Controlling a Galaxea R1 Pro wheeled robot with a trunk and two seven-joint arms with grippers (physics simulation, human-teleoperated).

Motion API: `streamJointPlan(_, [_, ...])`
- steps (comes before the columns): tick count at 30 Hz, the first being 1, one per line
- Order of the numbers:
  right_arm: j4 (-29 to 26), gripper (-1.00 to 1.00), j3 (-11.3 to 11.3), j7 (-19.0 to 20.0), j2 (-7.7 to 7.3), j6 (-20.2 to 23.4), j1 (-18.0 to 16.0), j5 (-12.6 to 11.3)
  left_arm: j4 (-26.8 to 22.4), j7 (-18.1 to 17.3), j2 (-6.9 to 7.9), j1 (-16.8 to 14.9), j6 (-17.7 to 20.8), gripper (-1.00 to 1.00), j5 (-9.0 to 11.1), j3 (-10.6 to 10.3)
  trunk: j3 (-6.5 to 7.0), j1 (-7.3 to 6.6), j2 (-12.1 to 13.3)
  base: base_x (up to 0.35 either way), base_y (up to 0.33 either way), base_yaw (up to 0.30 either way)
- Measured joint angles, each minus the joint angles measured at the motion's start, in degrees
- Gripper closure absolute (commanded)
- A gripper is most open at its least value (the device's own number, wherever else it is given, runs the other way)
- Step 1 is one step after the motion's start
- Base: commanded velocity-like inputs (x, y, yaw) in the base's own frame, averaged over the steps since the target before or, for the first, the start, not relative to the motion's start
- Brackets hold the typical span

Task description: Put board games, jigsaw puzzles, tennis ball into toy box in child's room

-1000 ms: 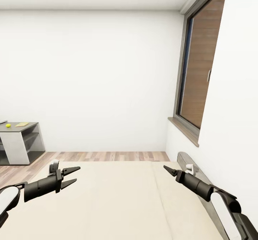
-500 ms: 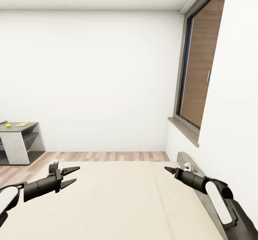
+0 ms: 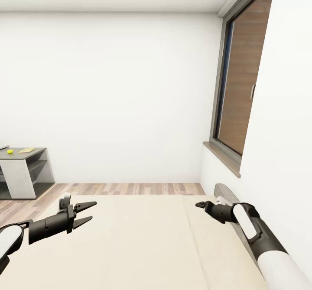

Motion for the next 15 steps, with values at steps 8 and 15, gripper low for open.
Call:
streamJointPlan(8, [5.87, -1.0, 2.2, -0.53, 1.27, -0.46, -2.57, 0.66, 0.09, 0.0, 0.05, 0.0, 0.1, -1.0, 0.03, -0.1, 0.0, 0.0, -0.01, 0.0, 0.0, 0.0])
streamJointPlan(15, [7.93, -1.0, 4.9, -0.45, 1.53, -4.28, -2.26, 2.95, 0.05, 0.03, 0.03, 0.0, 0.18, -1.0, 0.11, -0.17, -0.01, 0.0, -0.01, 0.0, 0.0, 0.0])
